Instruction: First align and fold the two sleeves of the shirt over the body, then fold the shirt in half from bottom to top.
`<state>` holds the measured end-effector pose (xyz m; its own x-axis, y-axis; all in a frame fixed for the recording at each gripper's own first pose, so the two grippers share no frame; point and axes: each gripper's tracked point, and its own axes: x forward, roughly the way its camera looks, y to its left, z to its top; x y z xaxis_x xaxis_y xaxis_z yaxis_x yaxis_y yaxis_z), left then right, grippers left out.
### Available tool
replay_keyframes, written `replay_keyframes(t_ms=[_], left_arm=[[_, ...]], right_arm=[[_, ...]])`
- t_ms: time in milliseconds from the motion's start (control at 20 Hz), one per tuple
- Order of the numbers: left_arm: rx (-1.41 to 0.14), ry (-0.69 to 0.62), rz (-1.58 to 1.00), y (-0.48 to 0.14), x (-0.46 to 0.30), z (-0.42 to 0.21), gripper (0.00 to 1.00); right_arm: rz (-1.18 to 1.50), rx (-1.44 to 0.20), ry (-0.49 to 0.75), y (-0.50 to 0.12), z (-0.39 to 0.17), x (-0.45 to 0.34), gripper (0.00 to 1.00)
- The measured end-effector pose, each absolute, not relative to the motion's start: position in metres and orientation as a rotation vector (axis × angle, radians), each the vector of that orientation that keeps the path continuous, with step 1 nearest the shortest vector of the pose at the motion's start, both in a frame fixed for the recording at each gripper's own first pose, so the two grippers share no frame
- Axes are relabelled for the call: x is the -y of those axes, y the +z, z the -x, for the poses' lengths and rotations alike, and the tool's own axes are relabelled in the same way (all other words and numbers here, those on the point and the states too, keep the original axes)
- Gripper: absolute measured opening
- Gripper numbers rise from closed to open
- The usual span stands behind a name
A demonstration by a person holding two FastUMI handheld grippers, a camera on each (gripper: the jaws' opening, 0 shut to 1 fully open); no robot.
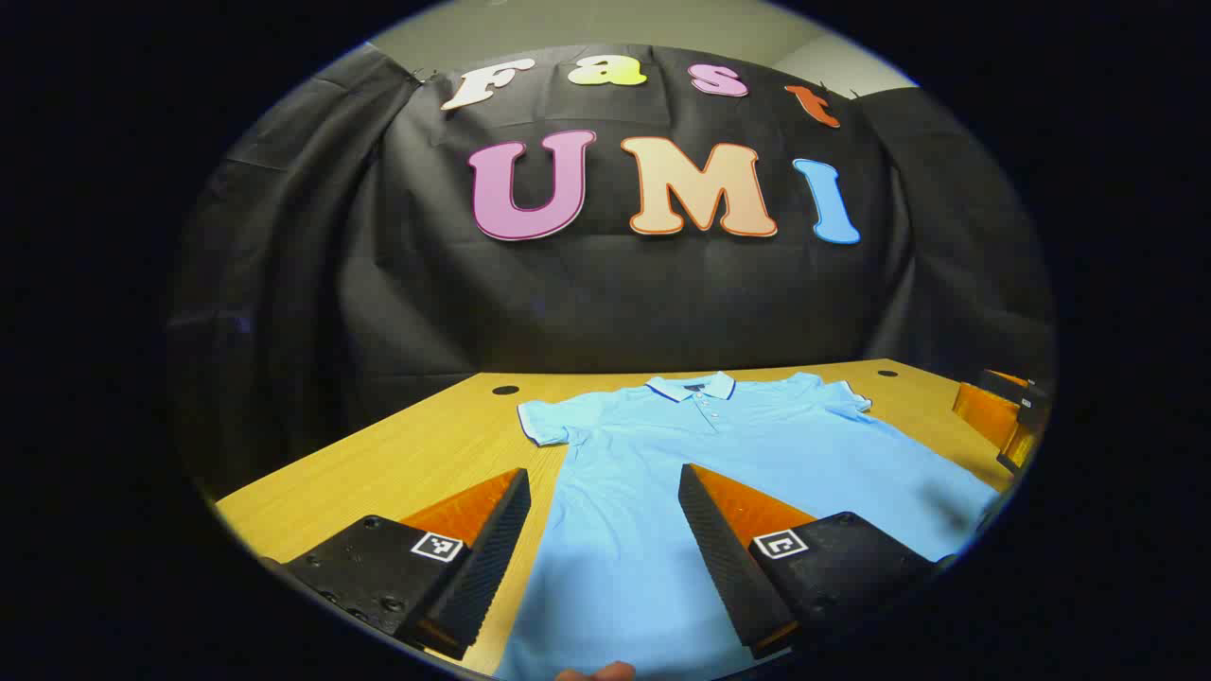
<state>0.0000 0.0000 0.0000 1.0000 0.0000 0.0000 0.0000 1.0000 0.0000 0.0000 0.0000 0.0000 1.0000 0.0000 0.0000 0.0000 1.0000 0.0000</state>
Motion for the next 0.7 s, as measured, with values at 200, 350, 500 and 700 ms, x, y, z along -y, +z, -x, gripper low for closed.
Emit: replay_keyframes(t_ms=[200, 350, 500, 700], left_arm=[[0.024, 0.002, -0.002, 0.0026, -0.0006, 0.0023, 0.95], [0.038, 0.019, 0.009, 0.0052, -0.0045, 0.0022, 0.95], [0.034, 0.017, 0.005, 0.0025, -0.0036, 0.0021, 0.95], [0.054, 0.015, 0.011, 0.0072, -0.0048, 0.0035, 0.95]], right_arm=[[-0.002, -0.001, -0.002, -0.0007, -0.0009, 0.0013, 0.98], [-0.002, -0.004, -0.003, -0.0016, -0.0009, 0.0011, 0.98], [-0.004, -0.004, -0.003, -0.0015, -0.0007, 0.0016, 0.98], [-0.005, -0.004, -0.002, -0.0013, -0.0014, 0.0016, 0.98]])
